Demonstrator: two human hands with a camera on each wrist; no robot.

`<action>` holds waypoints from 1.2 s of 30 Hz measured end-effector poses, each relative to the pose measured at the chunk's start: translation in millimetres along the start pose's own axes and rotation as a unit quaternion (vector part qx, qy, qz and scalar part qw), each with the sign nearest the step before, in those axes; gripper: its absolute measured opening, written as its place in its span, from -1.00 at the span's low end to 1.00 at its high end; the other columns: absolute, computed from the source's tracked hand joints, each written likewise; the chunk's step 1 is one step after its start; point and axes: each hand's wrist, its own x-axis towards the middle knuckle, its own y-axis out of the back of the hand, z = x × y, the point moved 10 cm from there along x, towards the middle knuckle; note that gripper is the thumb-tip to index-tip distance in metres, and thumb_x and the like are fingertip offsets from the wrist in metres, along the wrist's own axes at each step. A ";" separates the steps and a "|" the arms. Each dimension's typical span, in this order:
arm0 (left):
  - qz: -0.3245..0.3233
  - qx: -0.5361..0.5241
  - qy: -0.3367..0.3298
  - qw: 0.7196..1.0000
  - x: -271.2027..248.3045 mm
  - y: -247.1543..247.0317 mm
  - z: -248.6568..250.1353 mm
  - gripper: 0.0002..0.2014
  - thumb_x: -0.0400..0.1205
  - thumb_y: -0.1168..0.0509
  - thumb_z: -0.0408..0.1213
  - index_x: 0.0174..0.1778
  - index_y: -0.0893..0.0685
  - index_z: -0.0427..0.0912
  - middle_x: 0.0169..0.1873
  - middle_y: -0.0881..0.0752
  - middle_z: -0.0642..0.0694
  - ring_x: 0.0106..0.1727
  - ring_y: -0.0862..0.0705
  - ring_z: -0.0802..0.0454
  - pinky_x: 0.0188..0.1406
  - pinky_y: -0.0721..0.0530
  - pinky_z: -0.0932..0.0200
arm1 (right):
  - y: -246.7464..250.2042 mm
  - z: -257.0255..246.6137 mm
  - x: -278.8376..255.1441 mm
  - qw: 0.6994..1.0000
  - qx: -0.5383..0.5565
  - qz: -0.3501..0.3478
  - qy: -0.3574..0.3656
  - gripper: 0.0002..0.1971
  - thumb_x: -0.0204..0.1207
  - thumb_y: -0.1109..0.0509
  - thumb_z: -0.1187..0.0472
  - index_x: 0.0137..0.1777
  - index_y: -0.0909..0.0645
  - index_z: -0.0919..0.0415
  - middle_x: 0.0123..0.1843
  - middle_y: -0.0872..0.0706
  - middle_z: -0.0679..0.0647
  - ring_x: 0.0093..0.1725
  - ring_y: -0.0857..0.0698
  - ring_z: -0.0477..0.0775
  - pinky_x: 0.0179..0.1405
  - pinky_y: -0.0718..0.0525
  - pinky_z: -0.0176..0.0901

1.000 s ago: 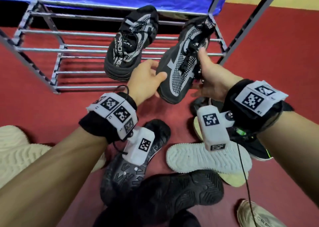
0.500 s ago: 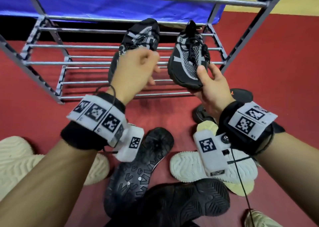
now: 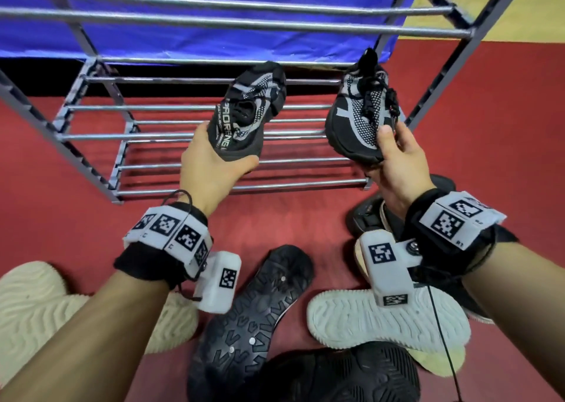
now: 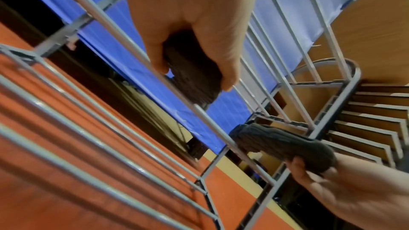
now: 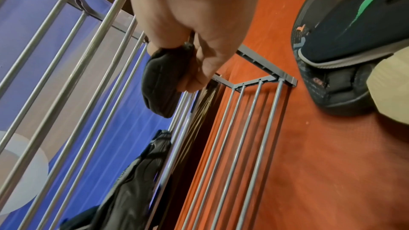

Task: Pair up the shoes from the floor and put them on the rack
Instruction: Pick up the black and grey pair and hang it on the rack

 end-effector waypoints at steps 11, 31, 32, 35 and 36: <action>0.073 -0.051 -0.046 0.995 22.7 -71.1 69.7 -0.19 0.28 -0.55 -0.01 0.40 -0.40 -0.19 0.24 -0.59 -0.04 0.27 -0.58 0.04 0.25 -0.55 0.20 | 8.3 -11.2 57.6 0.998 -0.063 -0.027 0.000 -0.52 0.69 -0.20 0.14 0.59 -0.29 0.14 0.35 -0.65 0.13 0.27 -0.69 0.14 0.29 -0.63 0.13; -0.053 -0.068 -0.032 0.996 4.5 -115.7 39.7 -0.32 0.38 -0.56 -0.25 0.28 -0.27 -0.20 -0.02 -0.56 0.17 0.04 -0.63 0.17 0.00 -0.51 0.44 | 35.1 5.5 67.1 0.992 -0.090 -0.053 -0.066 -0.60 0.75 -0.05 0.19 0.55 -0.37 -0.08 -0.32 -0.76 -0.22 -0.52 -0.63 -0.26 -0.58 -0.58 -0.40; -0.055 -0.070 -0.032 0.995 4.7 -116.3 39.4 -0.31 0.38 -0.56 -0.26 0.28 -0.27 -0.21 -0.05 -0.55 0.20 0.03 -0.63 0.18 0.00 -0.51 0.45 | 32.9 5.5 67.2 0.992 -0.093 -0.056 -0.065 -0.60 0.75 -0.05 0.19 0.55 -0.36 -0.08 -0.29 -0.75 -0.19 -0.53 -0.62 -0.26 -0.59 -0.57 -0.41; -0.059 -0.076 -0.033 0.995 6.8 -118.1 36.8 -0.30 0.39 -0.55 -0.28 0.30 -0.26 -0.23 -0.09 -0.52 0.27 0.01 -0.62 0.20 -0.07 -0.50 0.60 | 26.0 7.8 66.5 0.991 -0.092 -0.069 -0.066 -0.59 0.76 -0.02 0.19 0.57 -0.30 -0.07 -0.21 -0.69 -0.15 -0.56 -0.61 -0.28 -0.58 -0.57 -0.42; -0.060 -0.077 -0.034 0.995 7.4 -119.0 35.9 -0.30 0.39 -0.55 -0.28 0.31 -0.26 -0.23 -0.09 -0.51 0.28 0.00 -0.62 0.22 -0.08 -0.51 0.62 | 25.1 8.2 65.8 0.991 -0.088 -0.072 -0.067 -0.59 0.76 -0.02 0.20 0.57 -0.29 -0.07 -0.25 -0.70 -0.17 -0.57 -0.60 -0.28 -0.58 -0.57 -0.43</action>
